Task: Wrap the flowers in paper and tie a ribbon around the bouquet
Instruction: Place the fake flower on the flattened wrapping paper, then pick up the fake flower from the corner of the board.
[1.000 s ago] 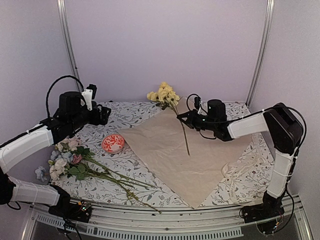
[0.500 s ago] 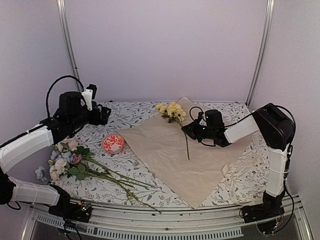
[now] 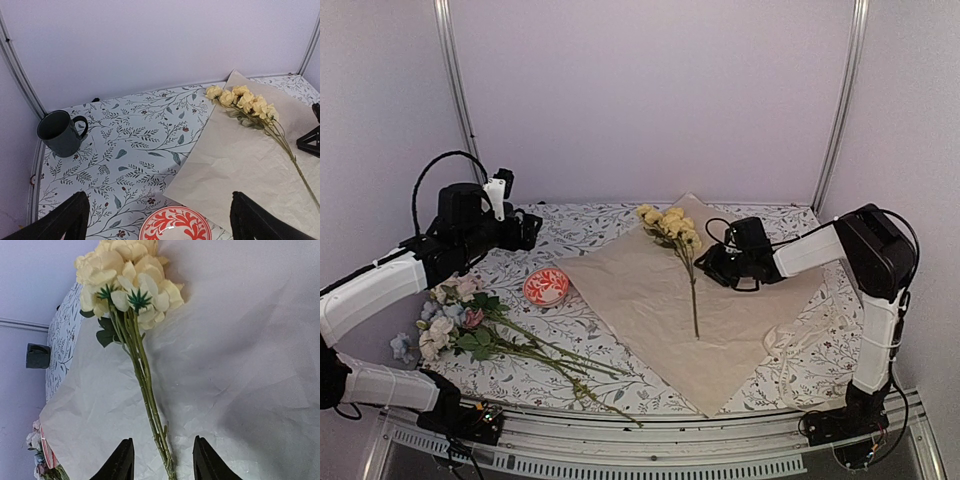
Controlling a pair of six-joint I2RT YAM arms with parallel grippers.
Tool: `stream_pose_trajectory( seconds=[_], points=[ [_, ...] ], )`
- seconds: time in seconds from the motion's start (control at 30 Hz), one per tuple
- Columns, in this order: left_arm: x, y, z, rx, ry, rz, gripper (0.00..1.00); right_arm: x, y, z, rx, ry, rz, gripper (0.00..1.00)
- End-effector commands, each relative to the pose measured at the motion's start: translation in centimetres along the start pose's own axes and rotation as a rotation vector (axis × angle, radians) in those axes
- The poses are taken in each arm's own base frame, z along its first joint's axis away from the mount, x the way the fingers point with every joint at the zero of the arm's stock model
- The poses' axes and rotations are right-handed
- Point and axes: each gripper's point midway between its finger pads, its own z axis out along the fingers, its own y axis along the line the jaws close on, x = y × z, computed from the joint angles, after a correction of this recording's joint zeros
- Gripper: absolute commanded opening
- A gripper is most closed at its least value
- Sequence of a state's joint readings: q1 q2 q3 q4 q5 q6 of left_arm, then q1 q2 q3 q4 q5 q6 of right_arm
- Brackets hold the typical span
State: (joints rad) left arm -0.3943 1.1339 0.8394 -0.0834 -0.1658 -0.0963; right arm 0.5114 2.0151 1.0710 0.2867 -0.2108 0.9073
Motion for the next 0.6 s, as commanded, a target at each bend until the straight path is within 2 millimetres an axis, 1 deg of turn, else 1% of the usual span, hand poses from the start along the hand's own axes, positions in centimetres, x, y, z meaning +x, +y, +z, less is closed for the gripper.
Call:
stream_pose_trajectory(
  seconds=[0.0, 0.03, 0.07, 0.1, 0.13, 0.17, 0.2, 0.27, 0.33, 0.37, 0.4, 0.43, 0.47, 0.53, 0.57],
  points=[
    [0.0, 0.3, 0.1, -0.006, -0.001, 0.012, 0.99, -3.7, 4.7, -4.1, 0.084, -0.168, -0.211, 0.42],
    [0.0, 0.3, 0.0, -0.005, -0.001, 0.012, 0.98, -3.4, 6.2, -4.4, 0.085, -0.174, -0.301, 0.42],
    [-0.1, 0.3, 0.1, -0.007, -0.002, 0.013, 0.98, -2.5, 7.7, -4.5, 0.073, -0.166, -0.370, 0.42],
    [0.0, 0.4, 0.1, -0.010, -0.001, 0.013, 0.98, -1.4, 10.1, -4.5, 0.034, -0.151, -0.469, 0.42],
    [-0.1, 0.4, 0.0, -0.013, -0.004, 0.014, 0.99, 0.3, 12.5, -4.3, -0.022, -0.115, -0.556, 0.42],
    [0.0, 0.5, 0.0, -0.016, -0.003, 0.014, 0.99, 2.9, 14.4, -3.9, -0.074, -0.059, -0.686, 0.42],
    [0.0, 0.5, 0.0, -0.017, -0.002, 0.014, 0.99, 5.3, 16.1, -3.6, -0.124, -0.001, -0.764, 0.42],
    [0.1, 0.5, 0.1, -0.020, -0.001, 0.014, 0.99, 11.7, 18.7, -2.6, -0.216, 0.137, -0.953, 0.42],
    [0.1, 0.5, 0.1, -0.020, 0.001, 0.015, 0.99, 17.6, 20.4, -2.0, -0.277, 0.249, -1.086, 0.42],
    [0.2, 0.6, 0.1, -0.023, 0.002, 0.014, 0.99, 20.2, 21.2, -1.9, -0.312, 0.296, -1.132, 0.43],
    [0.1, 0.6, 0.1, -0.024, 0.001, 0.013, 0.99, 23.3, 21.6, -2.0, -0.352, 0.352, -1.187, 0.43],
    [0.2, 0.7, 0.1, -0.028, 0.002, 0.011, 0.99, 25.2, 22.3, -2.1, -0.389, 0.387, -1.214, 0.43],
    [0.2, 0.8, 0.1, -0.033, 0.001, 0.009, 0.99, 26.5, 23.1, -2.2, -0.417, 0.406, -1.229, 0.44],
    [0.4, 1.0, 0.2, -0.048, 0.003, 0.007, 0.99, 28.4, 23.3, -1.9, -0.429, 0.441, -1.240, 0.45],
    [0.5, 1.2, 0.3, -0.058, 0.006, 0.005, 0.99, 29.2, 23.0, -1.5, -0.421, 0.458, -1.240, 0.44]
  ],
)
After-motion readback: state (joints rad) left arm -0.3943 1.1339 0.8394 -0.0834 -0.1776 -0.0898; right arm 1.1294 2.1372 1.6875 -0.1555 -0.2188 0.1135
